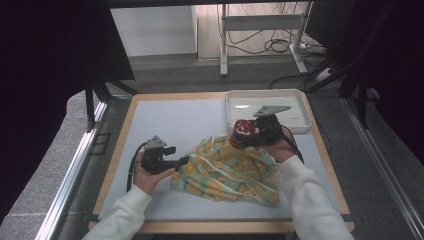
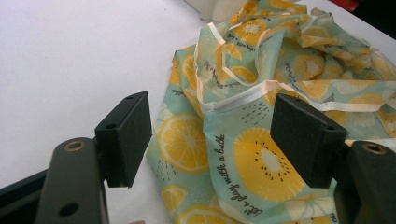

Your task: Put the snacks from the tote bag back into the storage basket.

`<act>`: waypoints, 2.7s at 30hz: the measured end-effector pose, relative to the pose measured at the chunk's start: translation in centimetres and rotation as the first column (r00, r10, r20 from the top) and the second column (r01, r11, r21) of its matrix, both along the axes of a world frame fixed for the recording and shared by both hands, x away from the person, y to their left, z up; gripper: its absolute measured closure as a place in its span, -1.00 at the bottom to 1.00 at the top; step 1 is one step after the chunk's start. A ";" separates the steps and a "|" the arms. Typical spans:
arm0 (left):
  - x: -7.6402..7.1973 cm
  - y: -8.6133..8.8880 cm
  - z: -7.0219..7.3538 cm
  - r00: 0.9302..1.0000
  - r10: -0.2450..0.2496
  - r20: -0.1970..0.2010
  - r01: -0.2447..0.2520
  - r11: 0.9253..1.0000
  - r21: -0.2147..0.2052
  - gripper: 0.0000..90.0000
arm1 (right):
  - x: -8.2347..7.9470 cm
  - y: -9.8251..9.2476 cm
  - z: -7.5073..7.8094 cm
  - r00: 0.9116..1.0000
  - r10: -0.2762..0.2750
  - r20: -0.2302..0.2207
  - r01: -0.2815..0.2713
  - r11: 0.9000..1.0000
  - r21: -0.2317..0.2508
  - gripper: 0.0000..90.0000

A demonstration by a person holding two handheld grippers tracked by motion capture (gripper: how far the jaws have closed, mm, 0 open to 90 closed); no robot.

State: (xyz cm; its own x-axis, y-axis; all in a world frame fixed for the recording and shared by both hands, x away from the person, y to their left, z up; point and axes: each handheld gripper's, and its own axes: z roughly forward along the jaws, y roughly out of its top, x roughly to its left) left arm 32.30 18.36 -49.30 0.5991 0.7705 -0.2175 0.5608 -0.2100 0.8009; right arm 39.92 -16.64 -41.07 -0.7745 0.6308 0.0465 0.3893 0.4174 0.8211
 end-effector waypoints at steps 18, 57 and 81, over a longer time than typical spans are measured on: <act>0.1 0.0 -0.1 1.000 -0.004 -0.004 0.004 1.000 0.004 -0.35 | 3.2 -0.3 0.7 0.999 -0.046 0.007 0.046 0.999 -0.015 -0.46; 0.1 -0.1 -0.2 1.000 -0.011 -0.005 0.011 1.000 0.014 -0.34 | 9.6 -0.6 -0.6 0.989 -0.151 -0.001 0.151 0.988 -0.031 -0.46; 0.2 -0.2 -0.5 1.000 -0.013 -0.012 0.013 1.000 0.024 -0.34 | 13.1 1.0 -3.9 0.985 -0.167 -0.033 0.162 0.981 -0.110 -0.47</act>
State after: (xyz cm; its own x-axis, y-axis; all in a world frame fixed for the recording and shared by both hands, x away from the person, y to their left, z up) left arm 32.49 18.15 -49.76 0.6067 0.7679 -0.2055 0.5670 -0.2368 0.7890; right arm 53.00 -15.67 -44.99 -0.6587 0.7524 0.0023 0.4927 0.4290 0.7571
